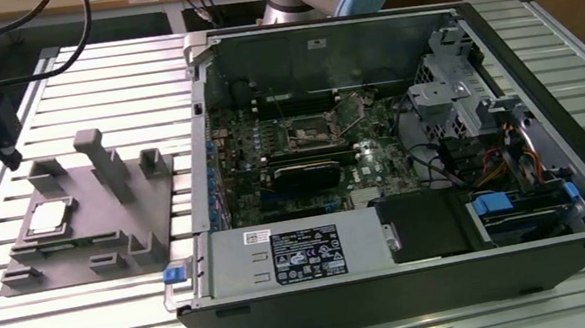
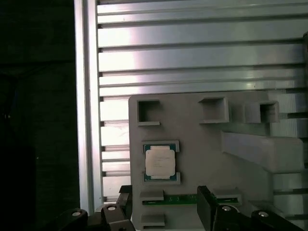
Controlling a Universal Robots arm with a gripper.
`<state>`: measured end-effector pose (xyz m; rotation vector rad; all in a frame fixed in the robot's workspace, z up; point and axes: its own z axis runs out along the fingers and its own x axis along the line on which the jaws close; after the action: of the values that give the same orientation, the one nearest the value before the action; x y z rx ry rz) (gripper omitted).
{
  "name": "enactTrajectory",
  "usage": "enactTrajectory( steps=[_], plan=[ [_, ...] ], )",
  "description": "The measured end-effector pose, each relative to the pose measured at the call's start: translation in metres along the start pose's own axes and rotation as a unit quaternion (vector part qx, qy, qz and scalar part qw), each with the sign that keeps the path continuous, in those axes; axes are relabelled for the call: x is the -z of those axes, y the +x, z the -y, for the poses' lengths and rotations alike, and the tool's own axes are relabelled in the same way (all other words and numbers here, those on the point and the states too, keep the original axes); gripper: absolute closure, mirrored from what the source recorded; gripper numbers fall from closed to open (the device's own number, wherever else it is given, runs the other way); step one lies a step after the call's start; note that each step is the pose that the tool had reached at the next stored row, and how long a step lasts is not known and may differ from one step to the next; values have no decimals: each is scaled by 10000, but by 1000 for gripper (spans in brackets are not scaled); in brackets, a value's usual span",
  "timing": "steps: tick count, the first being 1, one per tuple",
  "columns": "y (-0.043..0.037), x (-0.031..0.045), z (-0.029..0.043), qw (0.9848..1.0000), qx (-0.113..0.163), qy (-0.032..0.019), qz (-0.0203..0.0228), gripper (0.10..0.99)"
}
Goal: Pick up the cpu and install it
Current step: 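Pick up the cpu and move it towards the insertion slot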
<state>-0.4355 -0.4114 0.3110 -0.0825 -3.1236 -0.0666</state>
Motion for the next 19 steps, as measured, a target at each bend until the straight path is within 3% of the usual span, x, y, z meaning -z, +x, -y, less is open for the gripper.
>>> enactTrajectory(
  steps=[19],
  plan=[
    [-21, -337, 60, 10000, 73, -17, -7, 439]
  ],
)
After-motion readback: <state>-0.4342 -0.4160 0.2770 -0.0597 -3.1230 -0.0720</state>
